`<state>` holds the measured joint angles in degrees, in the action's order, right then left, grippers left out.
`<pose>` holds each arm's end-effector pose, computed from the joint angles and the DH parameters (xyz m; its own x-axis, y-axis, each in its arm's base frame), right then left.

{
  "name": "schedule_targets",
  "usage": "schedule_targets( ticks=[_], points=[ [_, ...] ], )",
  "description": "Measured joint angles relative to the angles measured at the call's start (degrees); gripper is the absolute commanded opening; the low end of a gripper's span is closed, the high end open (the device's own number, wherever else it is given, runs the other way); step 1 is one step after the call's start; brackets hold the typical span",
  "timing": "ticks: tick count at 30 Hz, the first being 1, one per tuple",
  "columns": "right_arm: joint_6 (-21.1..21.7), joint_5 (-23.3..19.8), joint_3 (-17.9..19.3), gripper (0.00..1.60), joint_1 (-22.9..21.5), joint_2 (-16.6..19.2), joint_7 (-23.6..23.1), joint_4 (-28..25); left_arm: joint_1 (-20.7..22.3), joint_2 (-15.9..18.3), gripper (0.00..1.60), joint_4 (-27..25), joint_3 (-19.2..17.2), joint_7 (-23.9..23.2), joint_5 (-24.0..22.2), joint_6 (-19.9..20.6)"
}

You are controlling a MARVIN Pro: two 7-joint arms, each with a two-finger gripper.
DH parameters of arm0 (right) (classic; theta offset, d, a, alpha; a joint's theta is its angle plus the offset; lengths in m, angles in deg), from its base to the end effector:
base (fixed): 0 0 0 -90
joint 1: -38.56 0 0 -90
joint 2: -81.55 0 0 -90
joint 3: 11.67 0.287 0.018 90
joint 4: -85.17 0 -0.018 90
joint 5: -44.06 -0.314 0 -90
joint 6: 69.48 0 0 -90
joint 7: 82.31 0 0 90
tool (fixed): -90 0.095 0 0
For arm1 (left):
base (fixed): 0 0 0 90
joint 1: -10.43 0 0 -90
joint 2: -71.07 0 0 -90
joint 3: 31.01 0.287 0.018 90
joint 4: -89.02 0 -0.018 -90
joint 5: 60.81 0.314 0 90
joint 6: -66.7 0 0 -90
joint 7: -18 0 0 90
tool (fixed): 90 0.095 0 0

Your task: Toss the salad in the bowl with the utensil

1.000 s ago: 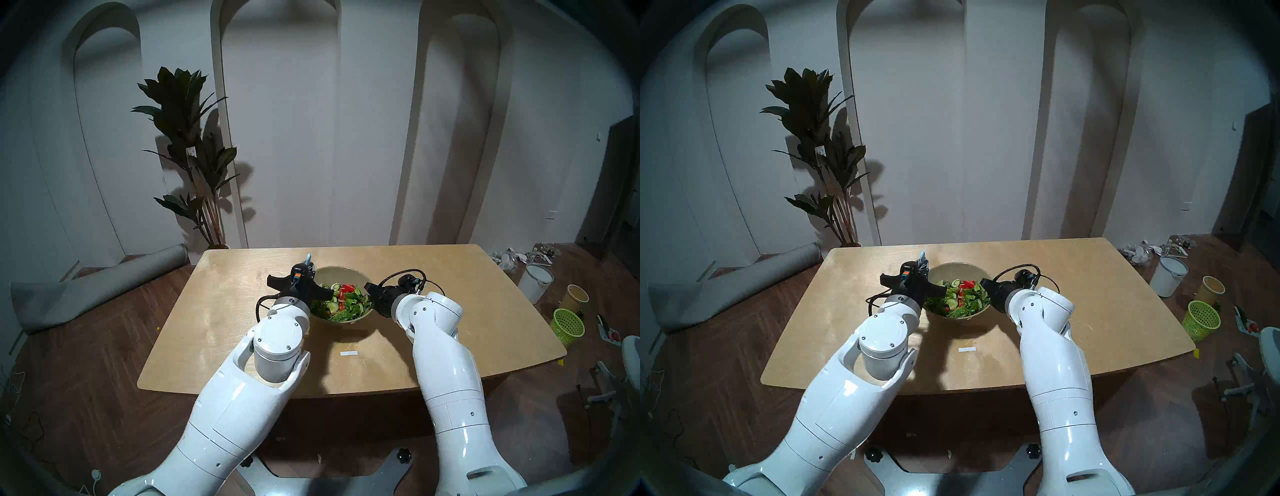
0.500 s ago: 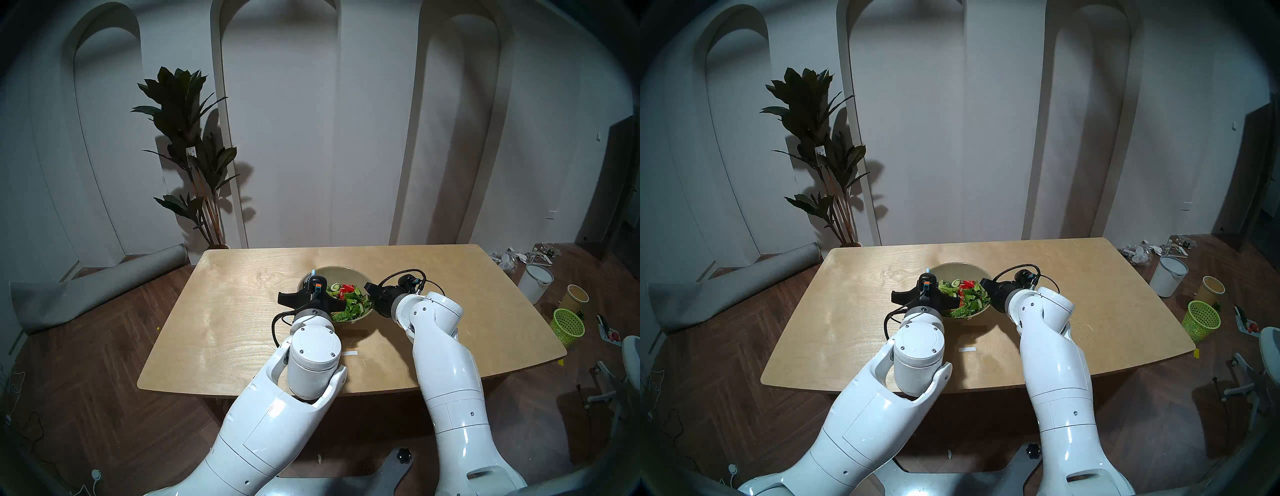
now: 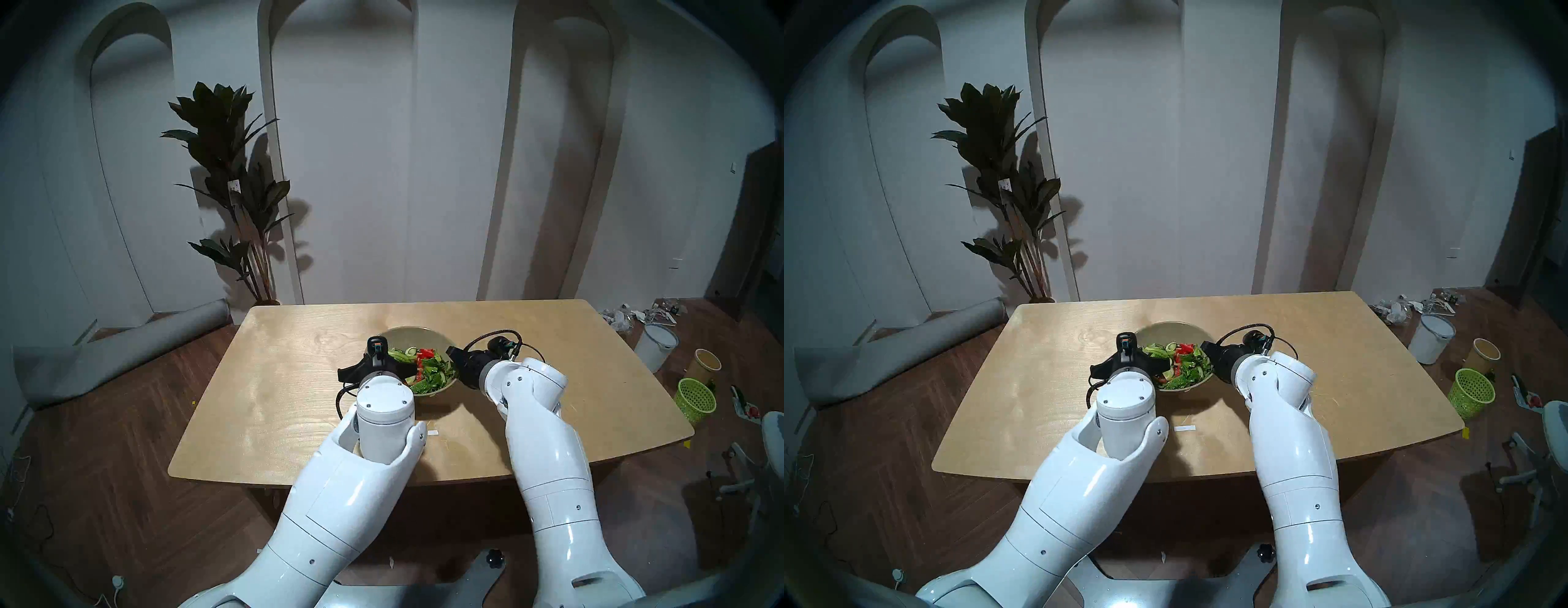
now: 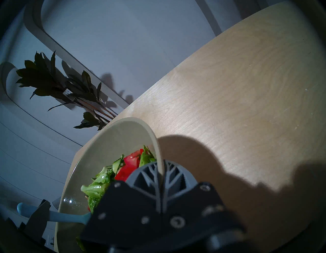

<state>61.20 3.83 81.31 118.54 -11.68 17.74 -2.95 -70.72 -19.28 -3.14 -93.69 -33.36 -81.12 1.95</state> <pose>0.4601 0.0270 -0.2984 0.5426 -0.5546 0.6309 -0.0875 -0.7843 -0.6142 0.4249 -0.1466 -0.2779 0.3557 0.1032 0.9289 0.1131 -0.9913 0.0668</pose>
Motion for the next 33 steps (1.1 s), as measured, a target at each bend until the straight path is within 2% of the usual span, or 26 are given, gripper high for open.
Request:
schedule_targets(
  ticks=[7,13,20,33],
  points=[
    [0.0,0.0,0.0,0.0,0.0,0.0,0.0,0.0,0.4,-0.2,0.0,-0.3,-5.7,-4.7,-7.7,1.5],
    [0.0,0.0,0.0,0.0,0.0,0.0,0.0,0.0,-0.5,0.2,0.0,-2.1,-9.0,-7.3,-12.7,3.6],
    [0.0,0.0,0.0,0.0,0.0,0.0,0.0,0.0,-1.7,0.4,0.0,-3.8,-12.0,-8.7,-16.8,5.4],
    [0.0,0.0,0.0,0.0,0.0,0.0,0.0,0.0,-2.3,-0.8,0.0,-6.3,-14.8,-9.3,-21.4,7.8]
  ],
)
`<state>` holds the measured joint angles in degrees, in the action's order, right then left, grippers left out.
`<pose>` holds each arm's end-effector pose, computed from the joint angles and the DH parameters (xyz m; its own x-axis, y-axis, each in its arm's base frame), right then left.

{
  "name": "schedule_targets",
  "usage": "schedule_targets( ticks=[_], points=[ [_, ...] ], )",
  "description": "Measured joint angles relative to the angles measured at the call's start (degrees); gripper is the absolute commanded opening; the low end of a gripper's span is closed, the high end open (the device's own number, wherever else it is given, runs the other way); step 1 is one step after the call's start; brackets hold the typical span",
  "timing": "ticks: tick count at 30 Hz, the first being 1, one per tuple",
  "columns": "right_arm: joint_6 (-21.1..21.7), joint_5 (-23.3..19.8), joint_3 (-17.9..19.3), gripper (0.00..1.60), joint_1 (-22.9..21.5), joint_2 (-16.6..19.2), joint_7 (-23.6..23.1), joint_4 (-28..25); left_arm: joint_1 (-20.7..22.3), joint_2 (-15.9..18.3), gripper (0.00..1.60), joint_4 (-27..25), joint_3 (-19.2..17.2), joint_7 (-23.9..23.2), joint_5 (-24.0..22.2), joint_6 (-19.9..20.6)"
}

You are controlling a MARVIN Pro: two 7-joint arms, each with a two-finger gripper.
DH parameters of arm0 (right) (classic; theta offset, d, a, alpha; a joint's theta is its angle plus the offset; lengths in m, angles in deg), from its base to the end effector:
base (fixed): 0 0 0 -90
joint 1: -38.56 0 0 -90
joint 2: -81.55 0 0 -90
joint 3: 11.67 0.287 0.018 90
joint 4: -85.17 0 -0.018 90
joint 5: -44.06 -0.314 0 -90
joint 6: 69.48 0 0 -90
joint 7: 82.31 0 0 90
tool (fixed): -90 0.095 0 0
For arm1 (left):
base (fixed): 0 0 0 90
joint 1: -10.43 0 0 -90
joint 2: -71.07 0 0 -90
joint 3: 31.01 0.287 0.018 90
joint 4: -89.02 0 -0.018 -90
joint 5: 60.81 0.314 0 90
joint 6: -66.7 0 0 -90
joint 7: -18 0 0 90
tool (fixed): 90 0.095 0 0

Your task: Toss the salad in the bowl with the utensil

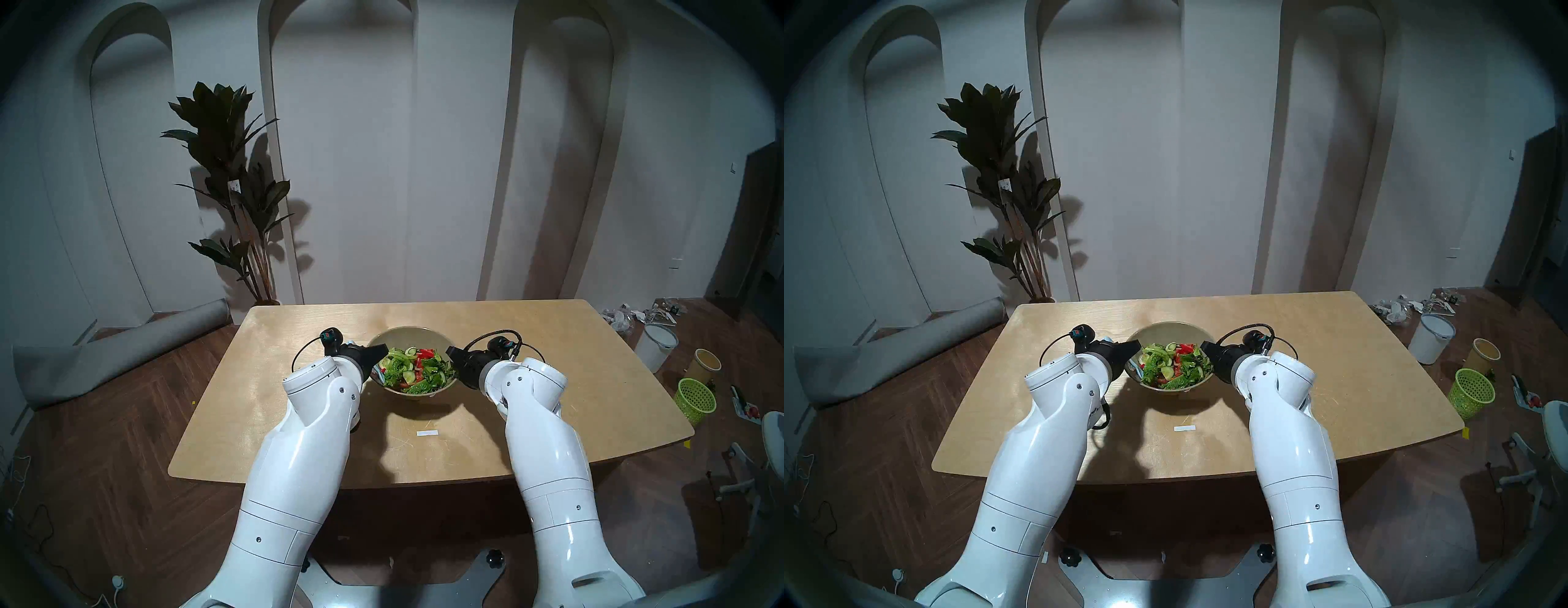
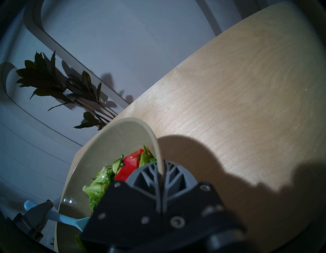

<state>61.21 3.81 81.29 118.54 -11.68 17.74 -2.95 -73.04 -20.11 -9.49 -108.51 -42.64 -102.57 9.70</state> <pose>0.4600 0.0272 -0.2984 0.5430 -0.5545 0.6307 -0.0871 -0.7842 -0.6144 0.4334 -0.0904 -0.2626 0.4743 0.4631 0.7487 0.1098 -0.8750 0.4716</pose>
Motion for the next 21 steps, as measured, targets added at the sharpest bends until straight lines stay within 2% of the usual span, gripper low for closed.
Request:
schedule_targets(
  ticks=[4,14,21],
  points=[
    [0.0,0.0,0.0,0.0,0.0,0.0,0.0,0.0,0.0,-0.3,0.0,0.0,-0.1,0.0,-0.7,0.1],
    [0.0,0.0,0.0,0.0,0.0,0.0,0.0,0.0,-0.4,-0.7,0.0,0.3,1.0,0.2,-5.8,-0.6],
    [0.0,0.0,0.0,0.0,0.0,0.0,0.0,0.0,-0.4,-1.0,0.0,0.4,-0.8,0.4,-9.5,-2.0]
  ],
)
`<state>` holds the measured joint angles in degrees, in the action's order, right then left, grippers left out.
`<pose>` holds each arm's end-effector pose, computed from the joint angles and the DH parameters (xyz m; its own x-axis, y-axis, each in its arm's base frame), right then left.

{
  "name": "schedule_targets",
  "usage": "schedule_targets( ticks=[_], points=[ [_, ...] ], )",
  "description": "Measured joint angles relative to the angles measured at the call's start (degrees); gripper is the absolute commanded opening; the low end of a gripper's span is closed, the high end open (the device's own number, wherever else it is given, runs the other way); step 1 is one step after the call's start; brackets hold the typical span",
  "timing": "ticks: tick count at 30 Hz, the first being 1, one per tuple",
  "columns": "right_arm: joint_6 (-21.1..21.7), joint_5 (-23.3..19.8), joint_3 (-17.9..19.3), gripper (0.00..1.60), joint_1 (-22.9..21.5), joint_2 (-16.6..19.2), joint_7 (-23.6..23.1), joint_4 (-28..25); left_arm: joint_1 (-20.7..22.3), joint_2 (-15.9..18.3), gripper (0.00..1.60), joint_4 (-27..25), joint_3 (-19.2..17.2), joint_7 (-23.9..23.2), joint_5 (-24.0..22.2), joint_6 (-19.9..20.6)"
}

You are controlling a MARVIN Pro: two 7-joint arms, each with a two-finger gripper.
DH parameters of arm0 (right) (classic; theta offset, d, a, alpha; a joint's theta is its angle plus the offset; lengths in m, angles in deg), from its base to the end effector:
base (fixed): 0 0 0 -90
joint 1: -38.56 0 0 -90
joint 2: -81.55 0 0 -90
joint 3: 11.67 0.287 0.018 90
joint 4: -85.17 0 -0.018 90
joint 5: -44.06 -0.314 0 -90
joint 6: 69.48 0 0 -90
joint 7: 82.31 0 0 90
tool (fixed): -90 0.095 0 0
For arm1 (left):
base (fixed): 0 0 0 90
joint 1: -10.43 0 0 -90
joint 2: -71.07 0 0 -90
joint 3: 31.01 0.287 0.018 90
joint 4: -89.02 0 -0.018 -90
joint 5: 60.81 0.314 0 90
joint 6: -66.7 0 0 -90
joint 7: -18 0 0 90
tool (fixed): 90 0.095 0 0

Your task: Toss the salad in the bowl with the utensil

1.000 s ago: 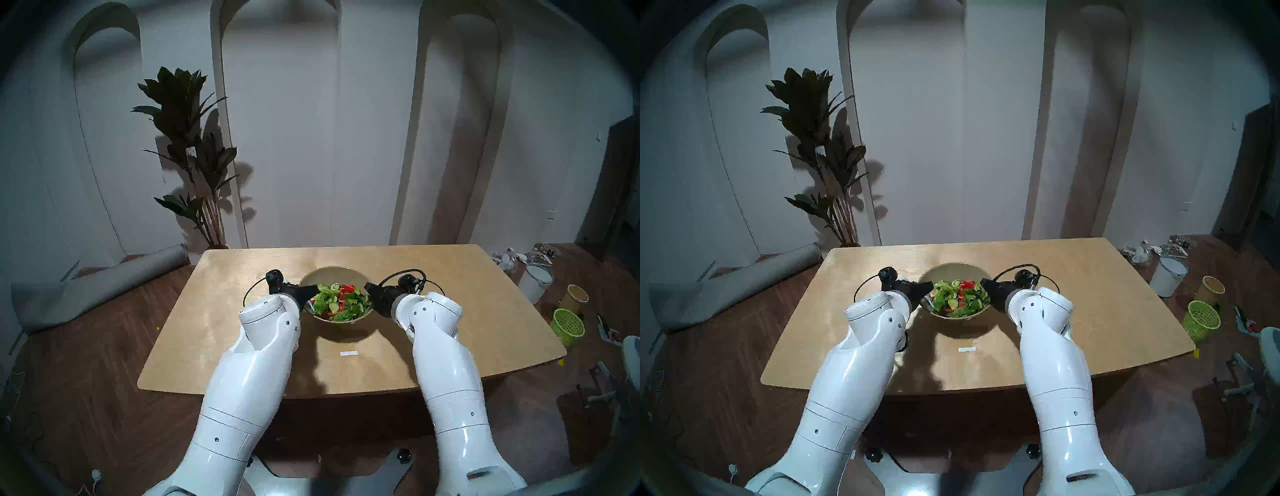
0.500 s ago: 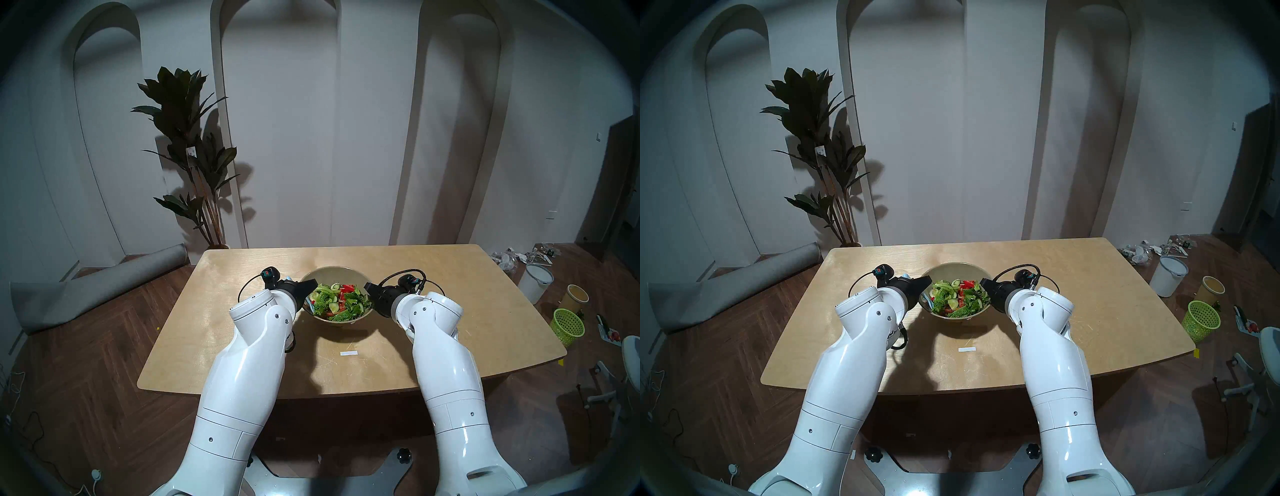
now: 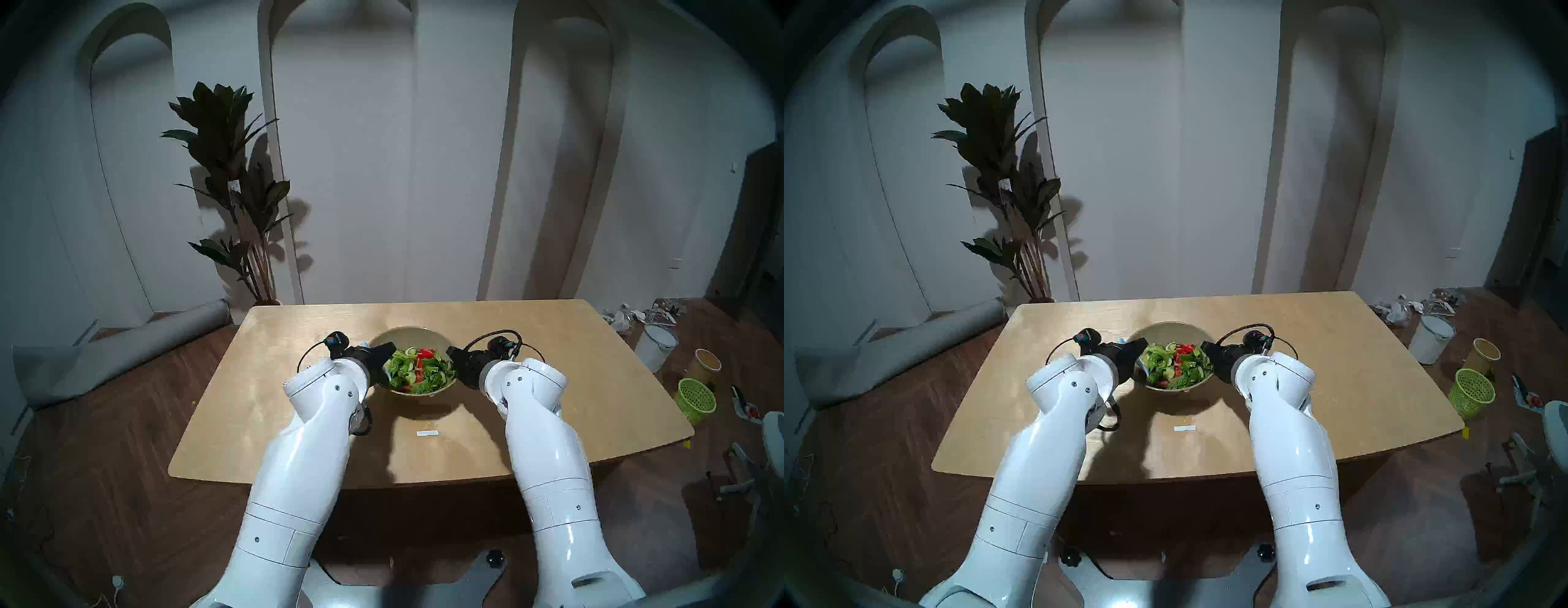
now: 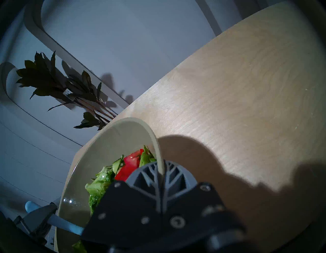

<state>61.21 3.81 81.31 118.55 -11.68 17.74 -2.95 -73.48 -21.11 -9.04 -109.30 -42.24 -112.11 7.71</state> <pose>0.4600 0.0270 -0.2985 0.5429 -0.5547 0.6306 -0.0875 -0.7841 -0.6144 0.4316 -0.0987 -0.2658 0.4969 0.5892 0.6371 0.1258 -0.7753 0.6189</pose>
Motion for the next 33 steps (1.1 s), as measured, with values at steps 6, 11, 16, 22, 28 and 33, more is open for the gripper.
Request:
schedule_targets(
  ticks=[6,11,16,22,28,33],
  points=[
    [0.0,0.0,0.0,0.0,0.0,0.0,0.0,0.0,0.2,-0.2,0.0,0.5,-1.1,0.0,-1.8,-1.2],
    [0.0,0.0,0.0,0.0,0.0,0.0,0.0,0.0,0.6,-0.5,0.0,0.8,-1.5,0.1,-3.3,-1.6],
    [0.0,0.0,0.0,0.0,0.0,0.0,0.0,0.0,1.1,-0.7,0.0,1.1,-1.8,0.4,-4.7,-1.7],
    [0.0,0.0,0.0,0.0,0.0,0.0,0.0,0.0,2.1,-1.1,0.0,0.9,-1.7,0.6,-6.1,-1.8],
    [0.0,0.0,0.0,0.0,0.0,0.0,0.0,0.0,3.4,-1.6,0.0,0.6,-1.3,0.7,-6.7,-2.0],
    [0.0,0.0,0.0,0.0,0.0,0.0,0.0,0.0,4.5,-1.9,0.0,0.6,-1.0,0.7,-6.8,-2.2]
  ],
)
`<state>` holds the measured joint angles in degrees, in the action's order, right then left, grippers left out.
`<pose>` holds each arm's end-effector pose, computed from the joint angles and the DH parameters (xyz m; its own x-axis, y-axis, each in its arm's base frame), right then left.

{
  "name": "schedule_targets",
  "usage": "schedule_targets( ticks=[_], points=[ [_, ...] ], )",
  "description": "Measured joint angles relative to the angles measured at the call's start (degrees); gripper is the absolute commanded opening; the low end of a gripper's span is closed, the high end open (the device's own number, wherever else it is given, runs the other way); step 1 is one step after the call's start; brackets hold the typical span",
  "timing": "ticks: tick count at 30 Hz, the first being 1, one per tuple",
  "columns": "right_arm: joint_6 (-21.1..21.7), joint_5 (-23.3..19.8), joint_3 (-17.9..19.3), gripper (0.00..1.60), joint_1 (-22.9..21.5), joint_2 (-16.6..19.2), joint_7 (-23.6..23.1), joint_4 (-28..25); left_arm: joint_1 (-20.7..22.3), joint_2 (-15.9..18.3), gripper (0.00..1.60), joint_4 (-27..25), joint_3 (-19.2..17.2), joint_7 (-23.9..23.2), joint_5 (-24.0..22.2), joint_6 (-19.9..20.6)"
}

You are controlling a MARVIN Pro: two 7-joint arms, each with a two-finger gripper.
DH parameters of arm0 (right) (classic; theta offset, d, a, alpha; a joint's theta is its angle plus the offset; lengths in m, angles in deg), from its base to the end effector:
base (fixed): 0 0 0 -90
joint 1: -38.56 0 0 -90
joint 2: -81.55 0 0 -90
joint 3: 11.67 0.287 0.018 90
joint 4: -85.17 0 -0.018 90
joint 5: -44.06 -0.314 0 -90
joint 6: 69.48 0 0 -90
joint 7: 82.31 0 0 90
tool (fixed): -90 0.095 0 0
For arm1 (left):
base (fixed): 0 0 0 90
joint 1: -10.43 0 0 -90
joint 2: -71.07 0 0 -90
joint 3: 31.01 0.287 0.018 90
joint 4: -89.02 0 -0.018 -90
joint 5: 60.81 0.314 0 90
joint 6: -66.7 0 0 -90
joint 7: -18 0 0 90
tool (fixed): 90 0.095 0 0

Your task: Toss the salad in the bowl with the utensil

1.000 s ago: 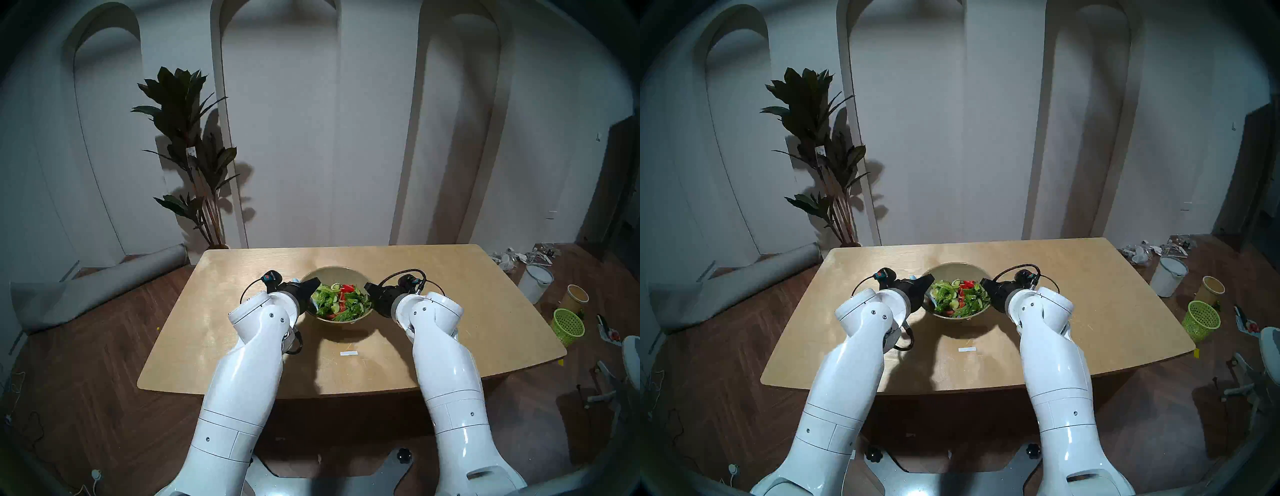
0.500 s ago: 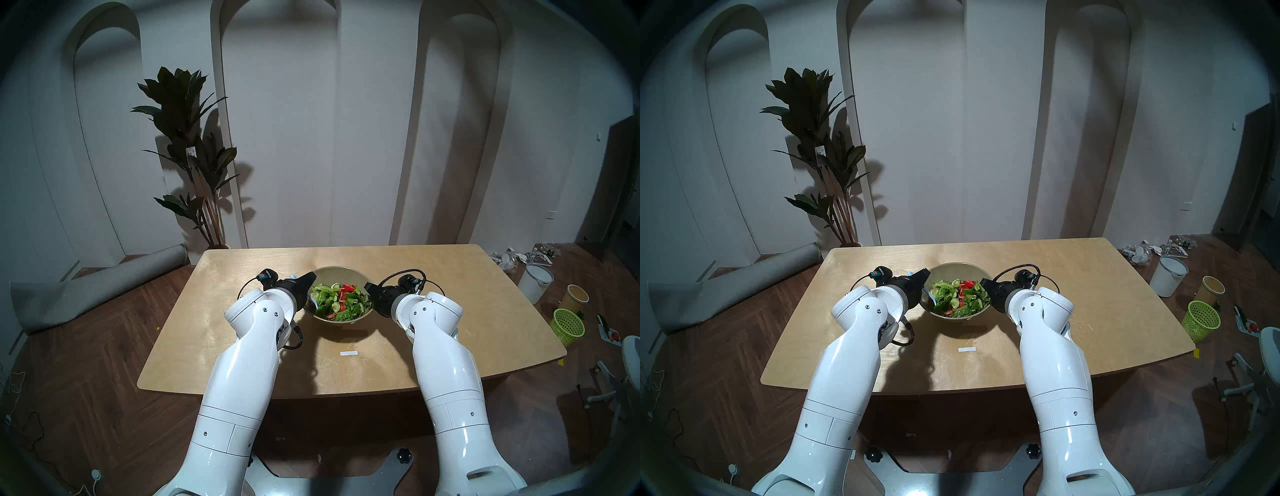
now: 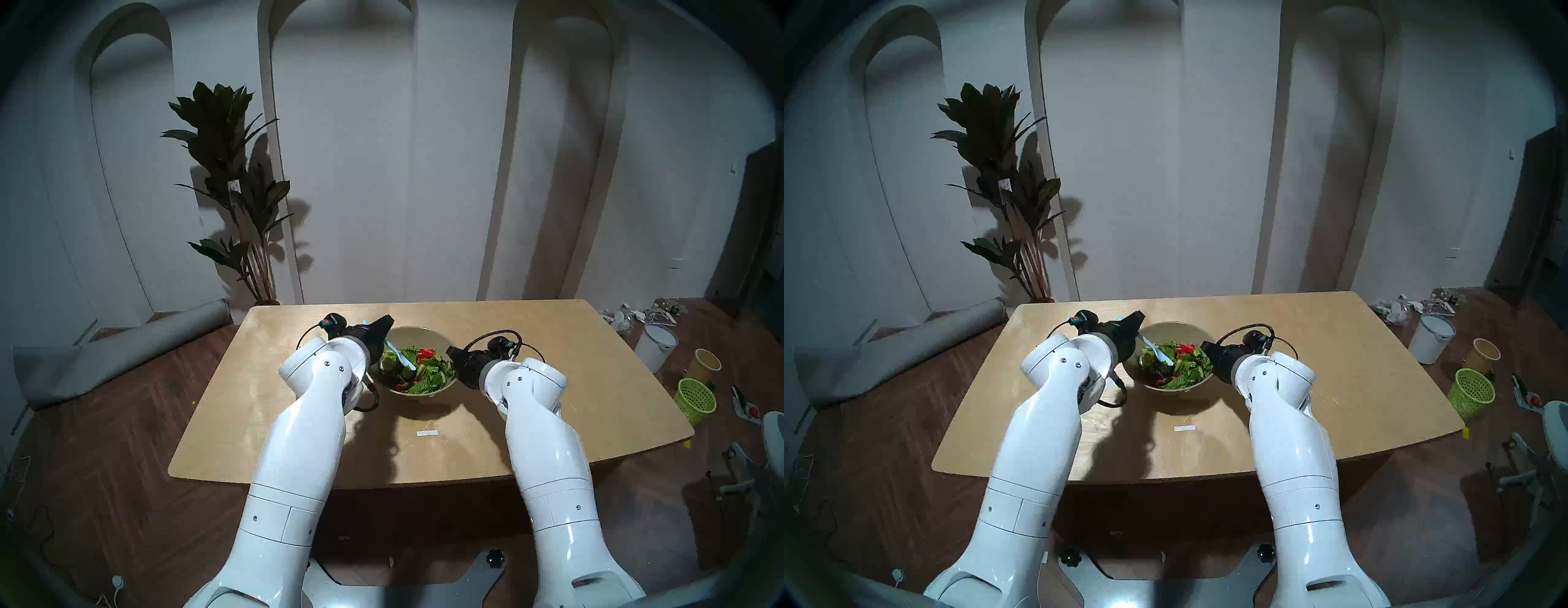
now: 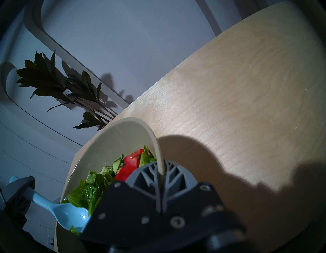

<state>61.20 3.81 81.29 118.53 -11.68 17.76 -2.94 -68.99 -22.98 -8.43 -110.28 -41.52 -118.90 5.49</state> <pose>0.4601 0.0271 -0.2984 0.5428 -0.5545 0.6308 -0.0874 -0.7843 -0.6142 0.4521 -0.1065 -0.2302 0.4523 0.6884 0.5670 0.0997 -0.6708 0.7349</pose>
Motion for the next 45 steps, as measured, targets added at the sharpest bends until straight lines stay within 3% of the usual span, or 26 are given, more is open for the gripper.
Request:
schedule_targets(
  ticks=[6,11,17,27,38,45],
  points=[
    [0.0,0.0,0.0,0.0,0.0,0.0,0.0,0.0,0.9,-0.1,0.0,-0.2,0.6,-0.5,0.8,-1.2],
    [0.0,0.0,0.0,0.0,0.0,0.0,0.0,0.0,1.5,1.4,0.0,-1.0,3.0,-2.7,4.7,-3.4],
    [0.0,0.0,0.0,0.0,0.0,0.0,0.0,0.0,1.8,4.9,0.0,-0.4,6.7,-7.4,11.8,-7.6],
    [0.0,0.0,0.0,0.0,0.0,0.0,0.0,0.0,2.5,10.6,0.0,7.7,12.8,-15.7,25.0,-16.9],
    [0.0,0.0,0.0,0.0,0.0,0.0,0.0,0.0,2.7,13.3,0.0,12.4,16.9,-19.0,38.7,-27.1],
    [0.0,0.0,0.0,0.0,0.0,0.0,0.0,0.0,3.7,12.6,0.0,17.3,16.1,-21.0,37.4,-28.2]
  ],
)
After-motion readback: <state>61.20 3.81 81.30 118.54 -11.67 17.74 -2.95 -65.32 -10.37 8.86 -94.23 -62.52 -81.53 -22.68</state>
